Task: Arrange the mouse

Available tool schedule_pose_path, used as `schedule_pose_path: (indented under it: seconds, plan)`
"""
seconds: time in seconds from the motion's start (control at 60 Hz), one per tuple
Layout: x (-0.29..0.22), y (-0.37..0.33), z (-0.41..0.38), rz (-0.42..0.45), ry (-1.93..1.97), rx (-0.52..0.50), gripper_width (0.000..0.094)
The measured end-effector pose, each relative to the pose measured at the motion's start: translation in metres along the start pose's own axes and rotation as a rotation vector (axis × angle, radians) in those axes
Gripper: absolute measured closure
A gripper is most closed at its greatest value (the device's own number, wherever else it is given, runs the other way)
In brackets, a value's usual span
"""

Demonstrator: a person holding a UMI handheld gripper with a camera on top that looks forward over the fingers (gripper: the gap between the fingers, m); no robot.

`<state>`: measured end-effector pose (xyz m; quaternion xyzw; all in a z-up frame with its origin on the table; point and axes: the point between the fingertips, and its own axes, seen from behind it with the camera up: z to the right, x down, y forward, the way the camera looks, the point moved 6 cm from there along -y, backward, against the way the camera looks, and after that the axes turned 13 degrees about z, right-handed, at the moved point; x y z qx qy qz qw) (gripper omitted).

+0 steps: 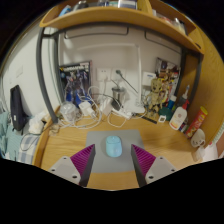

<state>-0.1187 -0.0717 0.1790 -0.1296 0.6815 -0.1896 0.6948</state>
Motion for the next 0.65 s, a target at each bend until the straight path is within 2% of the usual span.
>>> schedule_pose_path:
  seconds: [0.283,0.65]
  plan:
    - [-0.028,-0.108,-0.017,0.052,-0.036,-0.014,0.0246]
    - [-0.014,-0.159,-0.028,0.055,-0.009,-0.024,0.0243]
